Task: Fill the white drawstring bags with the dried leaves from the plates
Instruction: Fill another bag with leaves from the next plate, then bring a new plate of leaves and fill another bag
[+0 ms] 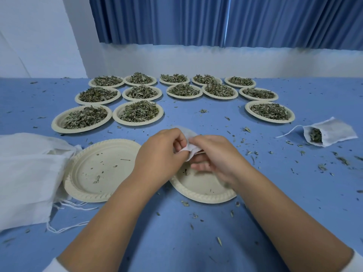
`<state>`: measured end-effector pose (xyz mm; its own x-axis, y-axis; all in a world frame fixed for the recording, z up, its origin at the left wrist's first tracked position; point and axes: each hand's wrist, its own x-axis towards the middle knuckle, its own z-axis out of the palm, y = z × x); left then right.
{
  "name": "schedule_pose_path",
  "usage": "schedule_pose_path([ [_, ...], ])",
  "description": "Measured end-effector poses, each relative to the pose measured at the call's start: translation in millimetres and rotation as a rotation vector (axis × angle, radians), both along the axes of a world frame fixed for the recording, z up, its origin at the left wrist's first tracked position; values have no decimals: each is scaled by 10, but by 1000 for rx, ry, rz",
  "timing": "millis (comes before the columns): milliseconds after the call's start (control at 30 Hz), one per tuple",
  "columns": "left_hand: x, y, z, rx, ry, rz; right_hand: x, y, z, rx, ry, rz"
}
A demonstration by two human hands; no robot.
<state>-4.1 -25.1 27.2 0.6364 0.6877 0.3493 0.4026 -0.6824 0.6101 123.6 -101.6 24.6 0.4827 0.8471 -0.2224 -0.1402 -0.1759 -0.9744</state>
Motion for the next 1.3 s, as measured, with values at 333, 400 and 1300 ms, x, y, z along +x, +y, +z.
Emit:
schedule_pose_path([
  [333, 19, 101, -72, -91, -172, 91, 619, 41, 50, 96, -110, -471],
  [400, 18, 142, -124, -74, -53, 122, 796, 66, 3, 73, -169, -539],
  [1300, 7, 204, -176, -35, 211, 162, 852, -124, 40, -422, -741, 119],
])
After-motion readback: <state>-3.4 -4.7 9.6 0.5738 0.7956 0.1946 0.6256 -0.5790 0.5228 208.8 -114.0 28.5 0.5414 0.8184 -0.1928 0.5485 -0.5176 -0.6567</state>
